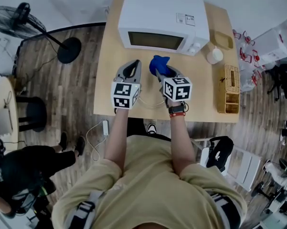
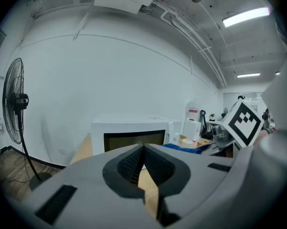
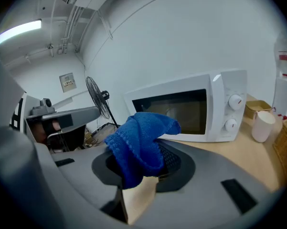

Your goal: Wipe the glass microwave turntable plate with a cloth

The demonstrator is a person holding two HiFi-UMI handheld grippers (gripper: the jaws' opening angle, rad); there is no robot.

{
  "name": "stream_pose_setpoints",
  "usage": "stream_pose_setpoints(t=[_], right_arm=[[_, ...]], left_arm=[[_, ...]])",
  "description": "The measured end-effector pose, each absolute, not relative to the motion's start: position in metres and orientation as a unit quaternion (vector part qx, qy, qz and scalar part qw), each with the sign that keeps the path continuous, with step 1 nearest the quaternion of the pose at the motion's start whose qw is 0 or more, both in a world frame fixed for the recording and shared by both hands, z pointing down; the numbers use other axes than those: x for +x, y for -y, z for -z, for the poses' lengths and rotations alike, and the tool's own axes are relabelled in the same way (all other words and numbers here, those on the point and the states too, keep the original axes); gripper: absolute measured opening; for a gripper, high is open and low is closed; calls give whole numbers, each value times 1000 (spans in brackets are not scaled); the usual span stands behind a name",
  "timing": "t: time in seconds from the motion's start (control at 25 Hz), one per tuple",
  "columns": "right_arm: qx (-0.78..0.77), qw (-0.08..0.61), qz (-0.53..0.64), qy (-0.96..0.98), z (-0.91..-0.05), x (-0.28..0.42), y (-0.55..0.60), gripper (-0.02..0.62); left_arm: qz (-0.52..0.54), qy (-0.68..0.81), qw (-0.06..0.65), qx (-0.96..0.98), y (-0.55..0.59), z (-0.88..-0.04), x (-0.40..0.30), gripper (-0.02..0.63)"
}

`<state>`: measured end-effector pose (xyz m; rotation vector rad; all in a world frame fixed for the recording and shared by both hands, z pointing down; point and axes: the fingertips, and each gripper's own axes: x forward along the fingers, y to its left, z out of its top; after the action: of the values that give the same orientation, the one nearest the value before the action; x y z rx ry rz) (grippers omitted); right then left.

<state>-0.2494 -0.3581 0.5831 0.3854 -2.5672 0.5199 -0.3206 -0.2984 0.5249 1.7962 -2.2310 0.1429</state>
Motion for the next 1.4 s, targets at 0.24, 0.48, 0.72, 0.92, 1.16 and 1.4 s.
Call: stream_pose_setpoints(t=[0.24,0.48,0.72,0.92,1.16,1.4], right_arm=[[123,285,-214,926,-634,-267,342,133],[104,319,-227,915,-673,-288,327,133],[94,357,-225,902,-708,-303,315,133],[85,380,-222,894,-731,-312,302,133],[87,393,-216,890,-756,-317,299,133],[85,383,-219,893,-761,-318,300,133]], left_arm=[[-55,773,158,611,292,-556,-338,17],[-51,771,169,611,290,-578,-349,17],[-49,770,173,612,288,-592,-358,17],[-52,770,180,610,285,-600,-364,17],[-55,770,188,607,285,-611,-370,17],[-51,773,201,600,283,-620,-375,17]])
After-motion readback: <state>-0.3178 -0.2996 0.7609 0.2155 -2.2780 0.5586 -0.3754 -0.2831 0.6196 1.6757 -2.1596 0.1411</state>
